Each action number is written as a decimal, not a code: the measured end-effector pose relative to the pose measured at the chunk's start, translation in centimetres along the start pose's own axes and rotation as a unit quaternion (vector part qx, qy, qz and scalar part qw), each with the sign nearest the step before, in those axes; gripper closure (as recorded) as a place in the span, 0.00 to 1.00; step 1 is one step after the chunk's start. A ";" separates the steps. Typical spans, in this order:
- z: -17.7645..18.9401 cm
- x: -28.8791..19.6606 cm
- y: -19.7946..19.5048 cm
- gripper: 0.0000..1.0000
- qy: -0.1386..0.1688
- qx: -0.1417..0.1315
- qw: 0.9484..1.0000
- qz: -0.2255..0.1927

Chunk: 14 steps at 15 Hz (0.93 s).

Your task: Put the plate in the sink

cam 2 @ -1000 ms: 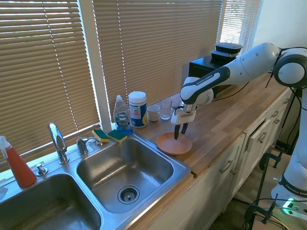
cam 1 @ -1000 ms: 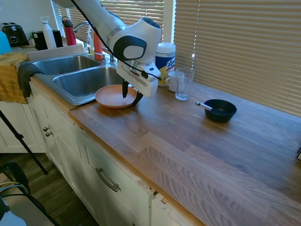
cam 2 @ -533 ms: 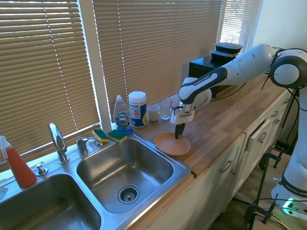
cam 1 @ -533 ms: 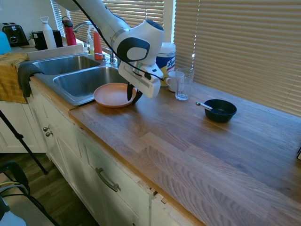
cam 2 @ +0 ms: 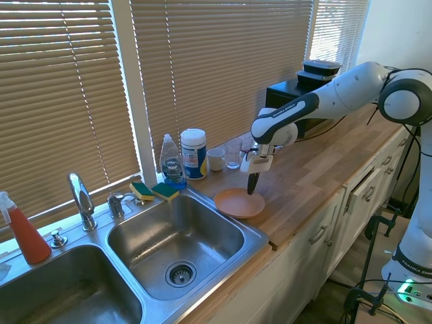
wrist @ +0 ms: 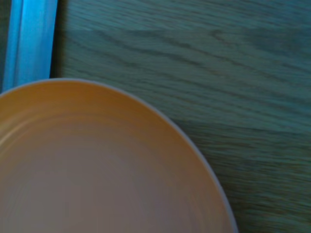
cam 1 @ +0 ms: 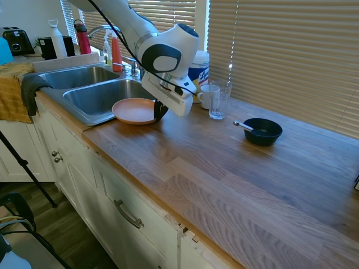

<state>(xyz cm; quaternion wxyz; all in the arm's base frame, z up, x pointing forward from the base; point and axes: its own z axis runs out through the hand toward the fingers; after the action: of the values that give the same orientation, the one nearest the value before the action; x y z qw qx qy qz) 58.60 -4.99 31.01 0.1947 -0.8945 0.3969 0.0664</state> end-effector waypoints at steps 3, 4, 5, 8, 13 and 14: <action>-0.4 0.2 0.3 1.00 -0.015 0.011 1.000 -0.019; -0.6 0.1 0.0 1.00 -0.016 0.012 1.000 -0.023; -1.1 -0.1 -0.5 1.00 -0.015 0.015 0.999 -0.028; -2.6 -2.8 -3.7 1.00 -0.009 0.023 0.999 -0.046; -3.6 -9.6 -12.9 1.00 0.014 0.013 0.998 -0.057; -3.4 -10.7 -14.7 1.00 0.020 0.008 0.998 -0.057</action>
<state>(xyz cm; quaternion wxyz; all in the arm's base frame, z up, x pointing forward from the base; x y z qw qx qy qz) 62.08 9.88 41.37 0.1974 -0.9154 0.3491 0.0343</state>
